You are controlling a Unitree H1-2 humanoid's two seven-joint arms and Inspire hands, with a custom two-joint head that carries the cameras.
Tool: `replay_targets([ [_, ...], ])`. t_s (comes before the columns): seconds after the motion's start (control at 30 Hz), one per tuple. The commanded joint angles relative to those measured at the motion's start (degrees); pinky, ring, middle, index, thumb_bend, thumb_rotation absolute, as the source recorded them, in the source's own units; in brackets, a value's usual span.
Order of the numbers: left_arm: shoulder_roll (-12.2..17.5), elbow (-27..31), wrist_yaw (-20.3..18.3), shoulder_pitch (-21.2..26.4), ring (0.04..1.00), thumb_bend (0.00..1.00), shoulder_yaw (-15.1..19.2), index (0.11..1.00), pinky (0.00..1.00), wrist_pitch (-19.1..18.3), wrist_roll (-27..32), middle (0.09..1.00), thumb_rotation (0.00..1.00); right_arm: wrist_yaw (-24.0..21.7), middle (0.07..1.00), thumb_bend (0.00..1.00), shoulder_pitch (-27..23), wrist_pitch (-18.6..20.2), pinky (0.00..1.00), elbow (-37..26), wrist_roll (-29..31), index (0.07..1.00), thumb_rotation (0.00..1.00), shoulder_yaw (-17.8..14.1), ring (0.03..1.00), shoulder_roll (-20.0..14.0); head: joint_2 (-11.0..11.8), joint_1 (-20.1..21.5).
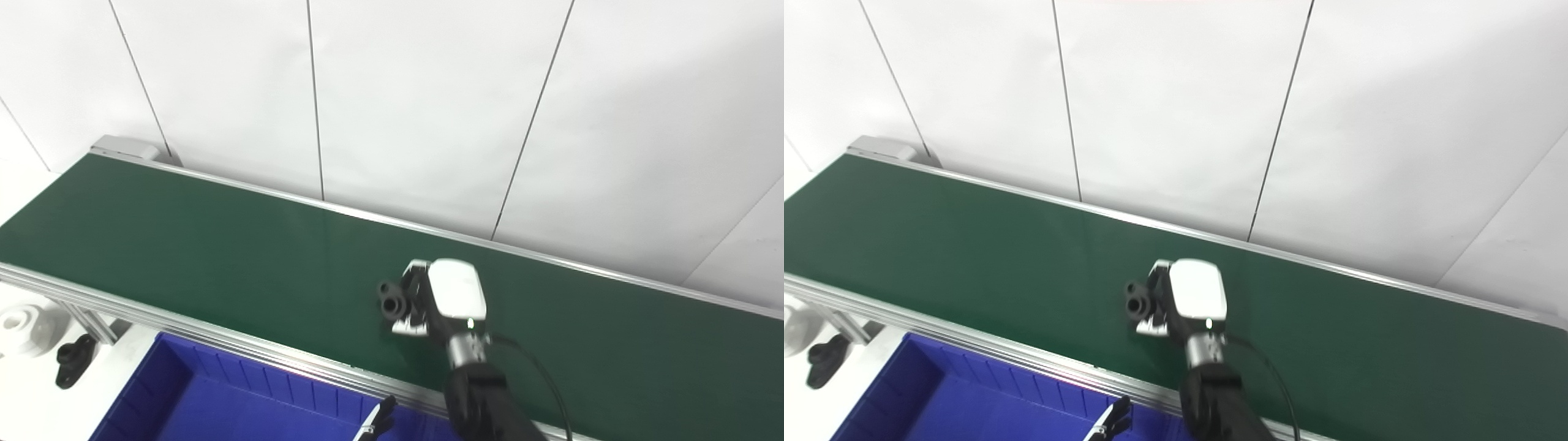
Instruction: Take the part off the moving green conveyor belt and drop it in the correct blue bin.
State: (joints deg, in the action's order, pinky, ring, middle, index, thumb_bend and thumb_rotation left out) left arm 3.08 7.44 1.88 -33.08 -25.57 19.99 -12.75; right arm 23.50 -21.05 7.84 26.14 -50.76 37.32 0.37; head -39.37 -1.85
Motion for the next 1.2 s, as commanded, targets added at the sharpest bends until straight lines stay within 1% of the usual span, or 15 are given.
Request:
replay_targets([
  [0.0,-1.01,-0.14,-0.20,0.78,0.943,0.87,0.17,1.000,0.79,4.04,1.88,1.000,0.68,-0.50,0.267,0.50,-1.80,-0.44,0.11,-7.10,-1.50,0.487,0.14,-0.38,0.170,0.67,-0.65,1.02],
  [0.07,-0.75,-0.48,-0.55,1.40,0.956,0.84,1.07,1.000,0.83,4.41,2.92,1.000,0.67,-2.80,0.273,0.50,-1.07,0.52,0.12,-11.57,-2.67,0.487,0.14,-0.33,0.176,0.35,-1.48,2.65],
  [0.17,-0.63,0.12,-0.79,1.97,0.967,0.88,2.77,1.000,0.89,3.53,4.73,1.000,0.69,-6.21,0.281,0.50,-0.43,1.46,0.12,-17.23,-4.17,0.488,0.14,-0.65,0.186,0.14,-2.64,4.73],
  [0.2,-0.48,0.71,-1.07,2.18,0.967,0.88,3.42,1.000,0.90,3.03,5.58,1.000,0.69,-7.34,0.281,0.50,-0.31,1.88,0.12,-19.13,-4.76,0.488,0.14,-0.89,0.186,0.26,-3.74,6.90],
  [0.23,-0.40,1.12,-1.35,2.30,0.970,0.90,3.91,1.000,0.92,2.65,6.10,1.000,0.72,-8.20,0.285,0.50,-0.20,2.14,0.13,-20.42,-5.25,0.488,0.14,-1.12,0.190,0.38,-3.74,6.90],
  [0.27,-0.13,2.21,-1.78,2.34,0.970,0.90,4.52,1.000,0.93,1.36,6.63,1.000,0.73,-9.29,0.286,0.50,0.04,2.67,0.13,-22.19,-5.87,0.488,0.14,-1.38,0.192,0.62,-5.04,9.65],
  [0.3,0.04,2.98,-2.11,2.34,0.972,0.91,4.95,1.000,0.96,0.43,7.02,1.000,0.75,-10.11,0.288,0.50,0.25,3.00,0.13,-23.41,-6.36,0.488,0.14,-1.61,0.193,0.81,-5.04,9.65],
  [0.33,0.28,4.26,-2.24,2.21,0.980,0.91,5.54,1.000,0.98,-1.10,6.96,1.000,0.77,-10.73,0.282,0.50,0.93,3.37,0.13,-25.27,-6.93,0.487,0.14,-1.79,0.187,0.88,-5.90,12.02],
  [0.43,1.49,6.69,-2.83,2.29,0.968,0.92,7.43,1.000,0.96,-3.54,6.24,1.000,0.83,-12.81,0.270,0.50,3.05,4.68,0.12,-29.71,-9.02,0.486,0.14,-2.07,0.176,1.53,-7.63,16.17],
  [0.6,2.52,7.01,-3.48,2.88,0.957,0.87,10.14,1.000,0.94,-3.41,6.42,1.000,0.91,-15.64,0.250,0.51,9.00,5.49,0.10,-37.32,-12.65,0.485,0.13,-2.34,0.163,1.61,-8.45,19.91],
  [0.7,2.81,7.73,-3.97,3.12,0.954,0.85,11.37,1.000,0.95,-4.09,7.28,1.000,0.92,-17.15,0.253,0.51,13.99,5.87,0.11,-42.12,-15.39,0.485,0.14,-2.35,0.167,1.45,-9.70,23.47],
  [0.83,4.26,7.51,-6.35,4.31,0.992,0.83,13.14,1.000,1.00,-4.06,14.20,1.000,0.90,-20.31,0.265,0.51,23.13,6.61,0.11,-48.70,-19.03,0.486,0.14,-2.47,0.173,0.92,-11.54,28.63],
  [0.93,4.90,7.02,-7.85,4.91,1.000,0.79,14.39,1.000,1.00,-3.17,17.44,1.000,0.94,-22.92,0.281,0.51,29.99,6.89,0.12,-53.28,-19.54,0.486,0.14,-3.20,0.183,1.18,-12.57,31.90],
  [1.03,6.11,3.98,-10.32,6.32,1.000,0.77,15.34,1.000,1.00,0.11,20.87,1.000,0.90,-25.93,0.290,0.51,35.80,7.26,0.13,-57.44,-20.21,0.486,0.14,-3.72,0.192,1.50,-12.90,33.45],
  [1.17,6.89,3.47,-11.91,6.69,1.000,0.81,16.45,1.000,1.00,-0.14,22.17,1.000,0.90,-28.28,0.286,0.51,41.23,6.54,0.12,-60.69,-21.87,0.486,0.13,-4.45,0.187,1.61,-13.43,34.66],
])
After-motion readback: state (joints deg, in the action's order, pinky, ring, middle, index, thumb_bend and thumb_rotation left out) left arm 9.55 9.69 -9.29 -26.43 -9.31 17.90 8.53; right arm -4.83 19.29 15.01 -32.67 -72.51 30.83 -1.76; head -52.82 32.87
